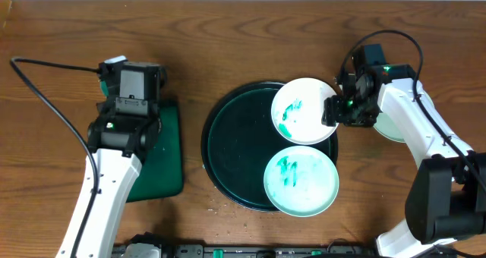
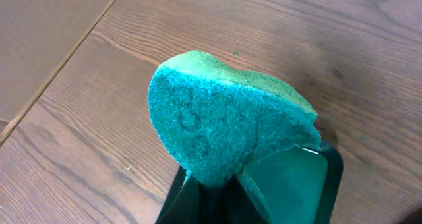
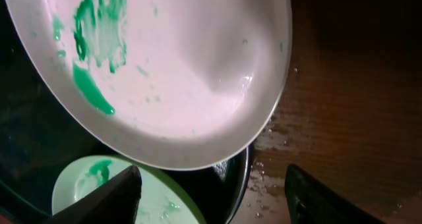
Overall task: Clean dirty plates on tray and stack at the side
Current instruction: 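Reach the right gripper to the upper white plate rim and grip it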
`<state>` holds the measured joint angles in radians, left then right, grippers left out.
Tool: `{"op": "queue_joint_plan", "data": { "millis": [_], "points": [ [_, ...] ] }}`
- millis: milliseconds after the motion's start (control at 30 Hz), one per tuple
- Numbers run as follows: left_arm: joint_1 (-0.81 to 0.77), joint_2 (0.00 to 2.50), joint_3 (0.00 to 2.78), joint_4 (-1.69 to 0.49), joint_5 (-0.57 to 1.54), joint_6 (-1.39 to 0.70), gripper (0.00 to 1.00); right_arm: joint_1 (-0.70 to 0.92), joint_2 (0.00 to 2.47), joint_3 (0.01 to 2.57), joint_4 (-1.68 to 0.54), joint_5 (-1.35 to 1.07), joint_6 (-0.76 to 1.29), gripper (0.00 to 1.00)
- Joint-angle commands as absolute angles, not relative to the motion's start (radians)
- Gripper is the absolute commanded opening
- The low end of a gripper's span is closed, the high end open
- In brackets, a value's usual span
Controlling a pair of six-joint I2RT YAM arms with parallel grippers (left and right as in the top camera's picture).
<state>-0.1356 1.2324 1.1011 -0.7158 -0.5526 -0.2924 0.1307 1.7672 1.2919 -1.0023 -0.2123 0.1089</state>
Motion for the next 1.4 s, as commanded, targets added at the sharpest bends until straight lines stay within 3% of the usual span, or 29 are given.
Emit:
{"op": "queue_joint_plan", "data": {
  "millis": [0,133,400,667,800,933,1367],
  "points": [
    [-0.137,1.221,1.093,-0.717,-0.568,-0.309,0.07,0.138,1.777,1.286,-0.981,-0.214,0.096,0.66],
    [-0.137,1.221,1.084,-0.714,-0.564,-0.31,0.07,0.138,1.799,1.286,-0.943,-0.214,0.104,0.58],
    [-0.137,1.221,1.081,-0.713,-0.561,-0.313,0.07,0.137,1.882,1.286,-0.888,-0.168,0.127,0.62],
    [-0.137,1.221,1.081,-0.714,-0.56,-0.313,0.07,0.137,1.924,1.286,-0.787,-0.159,0.143,0.53],
    [-0.137,1.221,1.081,-0.714,-0.557,-0.313,0.07,0.138,1.924,1.286,-0.751,-0.16,0.15,0.38],
    [-0.137,1.221,1.081,-0.714,-0.557,-0.313,0.07,0.138,1.924,1.286,-0.741,-0.158,0.152,0.01],
    [-0.137,1.221,1.081,-0.714,-0.557,-0.313,0.07,0.147,1.917,1.29,-0.759,-0.192,0.152,0.01]
  ]
}}
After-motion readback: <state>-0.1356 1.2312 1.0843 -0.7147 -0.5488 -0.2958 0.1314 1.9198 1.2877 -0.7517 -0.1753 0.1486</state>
